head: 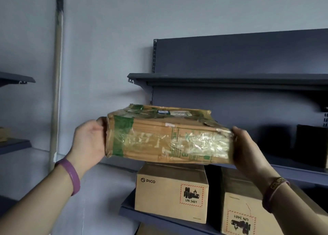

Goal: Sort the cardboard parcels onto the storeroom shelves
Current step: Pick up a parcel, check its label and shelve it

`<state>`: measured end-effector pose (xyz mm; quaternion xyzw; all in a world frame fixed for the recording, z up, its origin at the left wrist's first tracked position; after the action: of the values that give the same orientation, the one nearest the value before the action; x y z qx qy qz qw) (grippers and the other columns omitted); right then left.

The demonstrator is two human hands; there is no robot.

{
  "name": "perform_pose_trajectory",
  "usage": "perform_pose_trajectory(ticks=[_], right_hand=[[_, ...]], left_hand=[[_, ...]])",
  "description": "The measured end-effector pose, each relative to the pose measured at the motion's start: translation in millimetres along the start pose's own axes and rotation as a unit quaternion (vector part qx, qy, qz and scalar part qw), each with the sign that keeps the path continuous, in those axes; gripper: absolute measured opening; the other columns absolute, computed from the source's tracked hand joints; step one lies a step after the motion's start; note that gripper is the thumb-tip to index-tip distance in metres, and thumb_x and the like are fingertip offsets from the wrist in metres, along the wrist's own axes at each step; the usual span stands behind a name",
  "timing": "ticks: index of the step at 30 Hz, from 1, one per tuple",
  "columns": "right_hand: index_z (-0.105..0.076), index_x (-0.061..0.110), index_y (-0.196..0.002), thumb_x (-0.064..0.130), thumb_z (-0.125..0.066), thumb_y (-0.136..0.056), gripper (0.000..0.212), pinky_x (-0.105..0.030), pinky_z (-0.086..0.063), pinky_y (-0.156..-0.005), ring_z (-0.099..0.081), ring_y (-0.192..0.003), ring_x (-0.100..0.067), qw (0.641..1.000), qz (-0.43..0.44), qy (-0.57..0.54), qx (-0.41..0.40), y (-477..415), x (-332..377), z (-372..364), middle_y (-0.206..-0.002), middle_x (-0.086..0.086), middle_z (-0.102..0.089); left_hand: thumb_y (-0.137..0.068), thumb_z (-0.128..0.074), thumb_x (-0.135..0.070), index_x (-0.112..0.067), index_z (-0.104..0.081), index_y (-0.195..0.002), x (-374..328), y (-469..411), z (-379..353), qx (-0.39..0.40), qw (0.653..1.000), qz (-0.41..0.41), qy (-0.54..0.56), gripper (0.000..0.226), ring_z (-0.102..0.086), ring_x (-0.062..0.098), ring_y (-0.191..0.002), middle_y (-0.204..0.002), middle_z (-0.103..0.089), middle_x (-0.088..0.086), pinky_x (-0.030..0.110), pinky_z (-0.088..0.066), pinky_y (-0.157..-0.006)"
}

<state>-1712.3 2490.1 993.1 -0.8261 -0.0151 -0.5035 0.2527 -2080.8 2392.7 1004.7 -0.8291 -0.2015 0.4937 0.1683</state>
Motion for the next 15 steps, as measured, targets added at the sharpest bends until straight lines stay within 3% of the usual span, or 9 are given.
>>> perform_pose_trajectory(ticks=[3,5,7,9,12,15], right_hand=[[-0.071,0.004,-0.111,0.021,-0.041,-0.079,0.047,-0.032,-0.058,-0.076,-0.069,-0.101,-0.029,0.999,0.021,0.032,0.031,3.5,-6.7,2.6,-0.114,-0.018,-0.070],[-0.067,-0.002,-0.111,0.011,-0.040,-0.065,0.055,-0.030,-0.054,-0.071,-0.067,-0.092,-0.029,0.997,0.056,0.008,0.048,7.0,-9.1,1.8,-0.106,-0.017,-0.069],[-0.053,0.002,-0.128,0.001,-0.036,-0.057,0.072,-0.030,-0.049,-0.070,-0.059,-0.097,-0.029,0.998,0.060,-0.001,0.016,8.3,-13.0,7.0,-0.117,-0.016,-0.062],[-0.049,0.011,-0.137,-0.004,-0.032,-0.051,0.088,-0.027,-0.043,-0.063,-0.057,-0.101,-0.029,0.997,0.065,0.042,0.008,10.7,-15.1,8.2,-0.127,-0.012,-0.062],[-0.056,0.019,-0.132,-0.006,-0.031,-0.045,0.094,-0.027,-0.033,-0.062,-0.055,-0.103,-0.031,0.992,0.079,0.099,0.007,10.9,-17.9,10.2,-0.127,-0.010,-0.063],[-0.060,0.017,-0.120,-0.006,-0.036,-0.052,0.076,-0.034,-0.053,-0.066,-0.066,-0.102,-0.029,0.994,0.071,0.080,-0.018,10.8,-22.2,12.5,-0.120,-0.007,-0.068]], left_hand=[[-0.088,-0.051,-0.043,-0.010,-0.065,-0.096,4.6,-2.9,3.3,-0.051,0.999,0.010,0.003,0.037,-0.071,0.023,-0.086,-0.097,-0.071,0.010,0.036,-0.053,-0.072],[-0.093,-0.050,-0.033,-0.012,-0.068,-0.103,10.4,-3.0,2.9,-0.047,0.998,0.013,-0.031,0.030,-0.070,0.021,-0.090,-0.101,-0.072,0.008,0.032,-0.056,-0.071],[-0.085,-0.047,-0.016,-0.016,-0.067,-0.116,14.9,-0.9,2.9,-0.021,0.998,0.028,-0.047,0.036,-0.070,0.022,-0.091,-0.108,-0.071,0.007,0.031,-0.057,-0.068],[-0.068,-0.044,-0.008,-0.020,-0.067,-0.111,18.1,0.7,3.3,-0.021,0.996,0.039,-0.072,0.051,-0.070,0.020,-0.078,-0.096,-0.072,0.004,0.030,-0.055,-0.059],[-0.053,-0.035,0.000,-0.018,-0.058,-0.091,24.5,4.2,2.8,-0.077,0.991,0.039,-0.106,0.048,-0.061,0.016,-0.057,-0.073,-0.060,0.002,0.028,-0.045,-0.055],[-0.060,-0.025,0.010,-0.015,-0.053,-0.085,32.9,7.5,1.4,-0.100,0.988,0.033,-0.109,0.045,-0.054,0.017,-0.049,-0.065,-0.052,0.003,0.025,-0.040,-0.051]])
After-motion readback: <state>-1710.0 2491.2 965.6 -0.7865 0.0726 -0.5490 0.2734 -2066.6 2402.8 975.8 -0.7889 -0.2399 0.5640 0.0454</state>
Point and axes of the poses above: each hand's wrist, its own y-axis away from the middle knuckle, its own z-axis out of the back of the hand, x = y × z, the point moved 1 cm from there along -y, towards the middle knuckle
